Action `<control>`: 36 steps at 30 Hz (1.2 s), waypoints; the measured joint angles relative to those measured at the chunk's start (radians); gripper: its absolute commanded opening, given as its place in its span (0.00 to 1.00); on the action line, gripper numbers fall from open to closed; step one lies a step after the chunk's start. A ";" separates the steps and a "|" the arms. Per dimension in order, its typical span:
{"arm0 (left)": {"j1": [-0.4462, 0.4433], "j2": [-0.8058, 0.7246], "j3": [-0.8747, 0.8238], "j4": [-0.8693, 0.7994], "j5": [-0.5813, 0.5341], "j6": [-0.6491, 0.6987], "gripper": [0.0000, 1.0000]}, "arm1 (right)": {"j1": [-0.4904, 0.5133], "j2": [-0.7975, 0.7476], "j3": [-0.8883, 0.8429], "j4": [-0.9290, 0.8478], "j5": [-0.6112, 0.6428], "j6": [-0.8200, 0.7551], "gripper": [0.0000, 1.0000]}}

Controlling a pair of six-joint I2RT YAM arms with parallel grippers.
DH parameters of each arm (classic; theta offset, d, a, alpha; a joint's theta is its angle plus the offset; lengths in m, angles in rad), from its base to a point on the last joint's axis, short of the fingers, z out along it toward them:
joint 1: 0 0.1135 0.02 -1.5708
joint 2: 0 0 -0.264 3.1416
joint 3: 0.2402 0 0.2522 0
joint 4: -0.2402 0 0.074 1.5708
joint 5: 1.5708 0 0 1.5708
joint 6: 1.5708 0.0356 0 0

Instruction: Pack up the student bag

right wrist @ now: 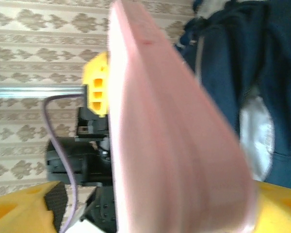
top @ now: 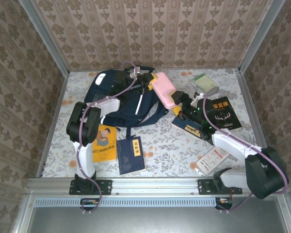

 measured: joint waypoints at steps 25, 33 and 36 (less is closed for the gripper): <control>-0.023 -0.009 -0.008 -0.044 -0.039 0.003 0.48 | -0.021 -0.033 0.001 -0.030 0.024 0.050 0.25; -0.026 -0.100 0.029 -0.470 -0.010 0.354 0.53 | -0.097 -0.137 -0.019 -0.172 0.024 -0.034 0.24; -0.027 -0.119 0.115 -0.714 -0.048 0.550 0.53 | -0.137 -0.187 -0.022 -0.212 0.024 -0.072 0.24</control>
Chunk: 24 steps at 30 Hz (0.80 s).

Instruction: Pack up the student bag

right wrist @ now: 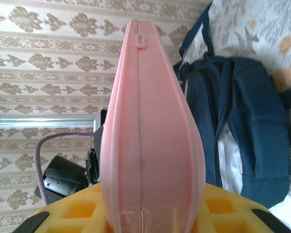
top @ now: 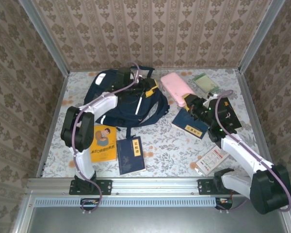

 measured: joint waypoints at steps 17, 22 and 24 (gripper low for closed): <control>-0.188 0.200 0.480 -0.805 -0.389 0.644 0.43 | -0.146 -0.114 -0.113 -0.089 -0.048 -0.062 0.24; -0.196 0.254 0.514 -0.888 -0.478 0.700 0.41 | -0.170 -0.120 -0.129 -0.089 -0.072 -0.069 0.24; -0.196 0.258 0.514 -0.908 -0.515 0.719 0.41 | -0.178 -0.120 -0.136 -0.089 -0.079 -0.070 0.24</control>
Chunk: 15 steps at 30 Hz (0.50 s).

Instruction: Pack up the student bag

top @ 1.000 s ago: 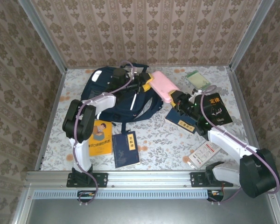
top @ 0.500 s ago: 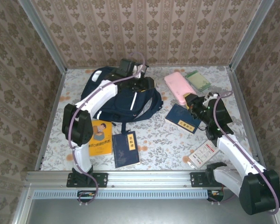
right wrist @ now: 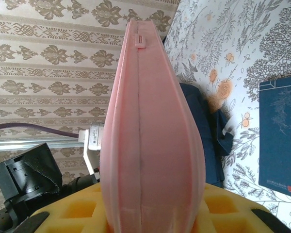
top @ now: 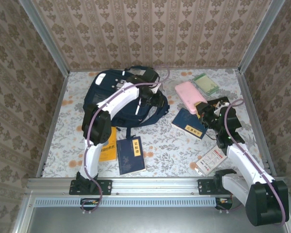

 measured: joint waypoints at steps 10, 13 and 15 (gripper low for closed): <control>0.085 -0.098 -0.096 0.032 -0.036 0.012 0.46 | -0.010 0.005 -0.019 0.005 -0.024 -0.006 0.24; 0.131 -0.110 -0.096 0.054 -0.029 0.011 0.47 | -0.011 0.016 -0.020 0.007 -0.033 -0.006 0.24; 0.157 -0.110 -0.104 0.072 -0.025 0.005 0.47 | -0.010 0.019 -0.020 0.007 -0.038 -0.006 0.24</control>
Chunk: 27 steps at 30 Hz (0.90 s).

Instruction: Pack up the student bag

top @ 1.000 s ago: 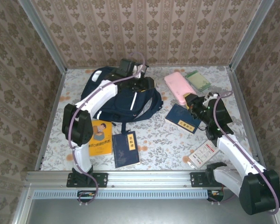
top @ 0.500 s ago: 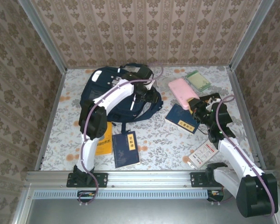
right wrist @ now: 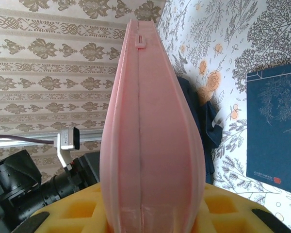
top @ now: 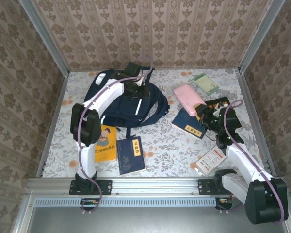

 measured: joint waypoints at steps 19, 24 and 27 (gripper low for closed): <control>0.021 0.092 -0.009 0.057 0.095 -0.038 0.47 | 0.000 0.012 -0.002 0.000 -0.018 0.000 0.24; 0.022 0.092 -0.009 0.066 0.094 -0.038 0.47 | 0.000 0.012 -0.002 0.000 -0.023 0.000 0.24; 0.026 0.092 -0.013 0.071 0.094 -0.038 0.47 | 0.000 0.012 -0.002 0.000 -0.026 0.000 0.24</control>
